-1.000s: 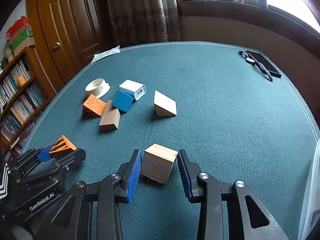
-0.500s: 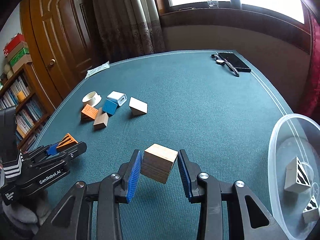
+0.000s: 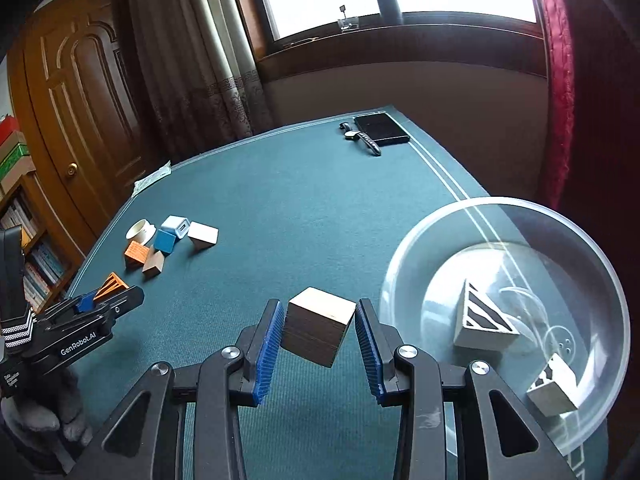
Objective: Organize rigid objects
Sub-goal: 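Carry the orange block and wood cube over the clear basin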
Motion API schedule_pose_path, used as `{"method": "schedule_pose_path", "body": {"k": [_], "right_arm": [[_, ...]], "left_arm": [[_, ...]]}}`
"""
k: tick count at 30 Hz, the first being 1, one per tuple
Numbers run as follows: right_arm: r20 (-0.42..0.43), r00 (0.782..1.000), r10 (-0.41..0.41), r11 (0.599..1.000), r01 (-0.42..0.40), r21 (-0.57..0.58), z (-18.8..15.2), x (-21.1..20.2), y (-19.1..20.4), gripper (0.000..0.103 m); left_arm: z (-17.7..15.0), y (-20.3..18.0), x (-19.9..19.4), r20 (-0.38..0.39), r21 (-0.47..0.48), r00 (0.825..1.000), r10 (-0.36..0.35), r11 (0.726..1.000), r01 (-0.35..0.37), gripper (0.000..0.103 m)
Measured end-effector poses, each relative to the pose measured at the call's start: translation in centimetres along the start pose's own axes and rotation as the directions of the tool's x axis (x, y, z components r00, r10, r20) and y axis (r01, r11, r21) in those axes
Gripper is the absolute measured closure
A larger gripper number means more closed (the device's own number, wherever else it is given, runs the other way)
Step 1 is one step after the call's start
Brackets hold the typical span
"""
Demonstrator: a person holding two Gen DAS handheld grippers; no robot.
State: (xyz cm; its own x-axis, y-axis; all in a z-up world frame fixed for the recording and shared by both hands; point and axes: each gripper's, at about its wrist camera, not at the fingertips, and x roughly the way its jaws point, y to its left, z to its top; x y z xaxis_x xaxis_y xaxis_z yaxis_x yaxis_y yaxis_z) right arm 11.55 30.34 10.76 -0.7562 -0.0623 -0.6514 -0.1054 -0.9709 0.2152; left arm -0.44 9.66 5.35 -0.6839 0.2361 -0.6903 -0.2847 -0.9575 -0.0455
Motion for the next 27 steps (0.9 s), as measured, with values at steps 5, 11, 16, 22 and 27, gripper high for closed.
{"method": "schedule_pose_path", "body": {"k": [5, 11, 16, 22, 27], "right_arm": [[0.035, 0.999, -0.039, 0.997, 0.037, 0.061, -0.2, -1.6, -2.8, 0.064], [0.052, 0.995, -0.081, 0.989, 0.073, 0.131, -0.5, -3.0, -6.0, 0.064], [0.055, 0.988, -0.145, 0.974, 0.133, 0.185, -1.0, -3.3, -8.0, 0.063], [0.077, 0.984, -0.158, 0.955, 0.133, 0.264, -1.0, -4.2, -10.1, 0.055], [0.102, 0.978, -0.183, 0.941, 0.145, 0.304, -1.0, -4.8, -11.2, 0.053]], "left_arm": [[0.5, -2.6, -0.3, 0.003, 0.051, 1.000, -0.021, 0.998, 0.021, 0.051], [0.7, -5.5, -0.6, 0.000, 0.111, 0.999, -0.049, 0.993, 0.049, 0.051], [1.0, -7.5, -0.7, 0.000, 0.154, 0.998, -0.068, 0.986, 0.067, 0.051], [1.4, -10.0, -1.0, 0.003, 0.212, 0.995, -0.098, 0.973, 0.095, 0.051], [1.8, -12.0, -1.0, -0.020, 0.244, 0.986, -0.164, 0.956, 0.164, 0.051]]}}
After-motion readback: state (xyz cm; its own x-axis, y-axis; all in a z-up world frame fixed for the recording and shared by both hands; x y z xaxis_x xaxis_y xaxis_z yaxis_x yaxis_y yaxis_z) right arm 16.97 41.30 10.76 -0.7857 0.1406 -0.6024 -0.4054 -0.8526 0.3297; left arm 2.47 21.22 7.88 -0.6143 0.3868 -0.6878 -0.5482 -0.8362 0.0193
